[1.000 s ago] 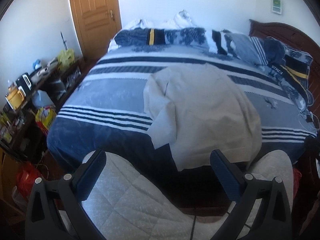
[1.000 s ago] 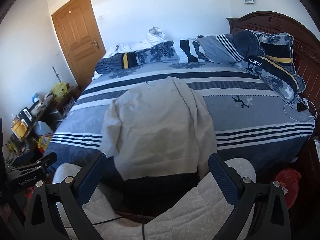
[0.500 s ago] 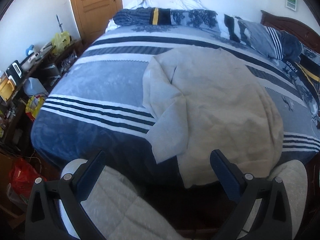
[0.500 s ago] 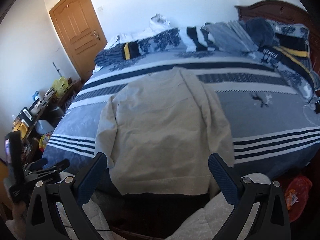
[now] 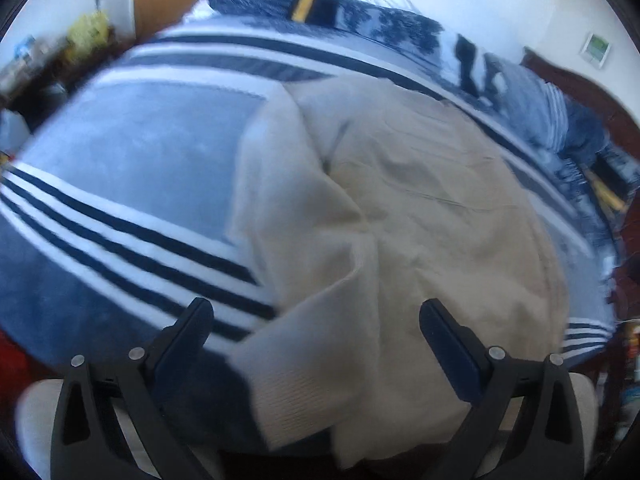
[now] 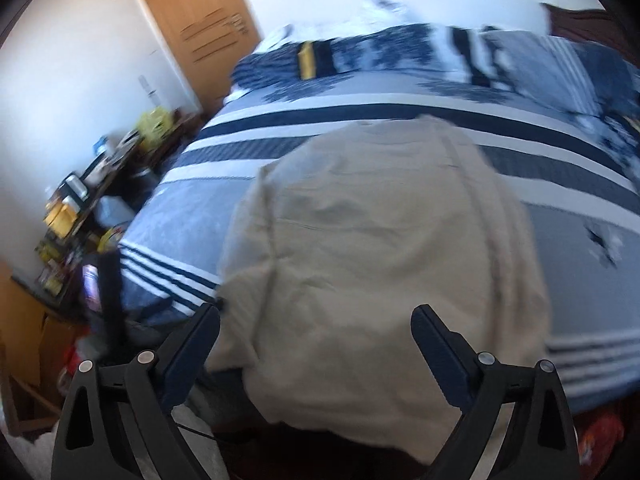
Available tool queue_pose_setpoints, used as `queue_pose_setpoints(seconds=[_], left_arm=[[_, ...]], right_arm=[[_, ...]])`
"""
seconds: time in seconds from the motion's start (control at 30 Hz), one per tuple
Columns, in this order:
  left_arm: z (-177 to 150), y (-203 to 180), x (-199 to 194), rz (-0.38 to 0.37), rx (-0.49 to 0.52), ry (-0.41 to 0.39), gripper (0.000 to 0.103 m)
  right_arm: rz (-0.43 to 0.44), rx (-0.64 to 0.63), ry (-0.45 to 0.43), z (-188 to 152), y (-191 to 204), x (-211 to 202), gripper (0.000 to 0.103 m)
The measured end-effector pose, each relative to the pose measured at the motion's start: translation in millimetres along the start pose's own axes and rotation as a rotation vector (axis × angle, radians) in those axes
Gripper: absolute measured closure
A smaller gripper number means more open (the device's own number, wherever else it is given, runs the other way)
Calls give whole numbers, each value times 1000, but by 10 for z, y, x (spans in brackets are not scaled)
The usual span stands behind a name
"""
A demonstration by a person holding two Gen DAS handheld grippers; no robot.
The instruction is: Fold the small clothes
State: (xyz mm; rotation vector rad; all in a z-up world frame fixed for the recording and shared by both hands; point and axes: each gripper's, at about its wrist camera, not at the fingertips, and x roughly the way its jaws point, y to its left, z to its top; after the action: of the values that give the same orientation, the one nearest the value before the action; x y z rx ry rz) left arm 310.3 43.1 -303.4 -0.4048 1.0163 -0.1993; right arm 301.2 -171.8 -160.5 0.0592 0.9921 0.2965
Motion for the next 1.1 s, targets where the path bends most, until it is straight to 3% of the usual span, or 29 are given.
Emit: queue_pose_setpoints(seconds=[0.1, 0.17, 0.2, 0.23, 0.37, 0.47, 0.57, 0.67, 0.73, 0.77, 0.8, 0.87, 0.97, 1.1], left_arm=[[-35, 122, 55, -39, -39, 21, 15], [-51, 241, 38, -77, -82, 40, 18], [-52, 283, 46, -88, -87, 58, 20], [-51, 293, 64, -93, -82, 80, 27], [-92, 410, 92, -69, -82, 148, 73], [-115, 573, -29, -112, -121, 153, 86], [-176, 825, -217, -91, -196, 139, 96], [-79, 986, -408, -101, -250, 83, 97], [-34, 962, -513, -136, -247, 54, 97], [-30, 956, -547, -177, -256, 46, 97], [-12, 934, -604, -209, -260, 37, 97], [20, 787, -739, -217, -221, 9, 97], [179, 470, -1135, -298, -145, -61, 97], [312, -199, -1508, -324, 39, -126, 97]], right_arm=[[126, -45, 89, 336, 58, 501, 5], [151, -63, 138, 510, 83, 851, 7], [160, -78, 167, 595, 114, 1077, 13], [168, -83, 189, 653, 139, 1272, 16], [240, -56, 325, 771, 241, 2051, 32], [251, -83, 389, 746, 361, 2469, 32], [248, -20, 465, 699, 357, 2750, 44], [314, 38, 489, 639, 416, 2835, 59], [364, 16, 496, 613, 577, 2864, 75], [372, 11, 504, 609, 626, 2862, 92], [371, 2, 508, 623, 697, 2852, 99], [372, -7, 458, 748, 760, 2674, 99], [438, -18, 353, 1030, 796, 2228, 99], [454, -55, 277, 1219, 725, 1689, 99]])
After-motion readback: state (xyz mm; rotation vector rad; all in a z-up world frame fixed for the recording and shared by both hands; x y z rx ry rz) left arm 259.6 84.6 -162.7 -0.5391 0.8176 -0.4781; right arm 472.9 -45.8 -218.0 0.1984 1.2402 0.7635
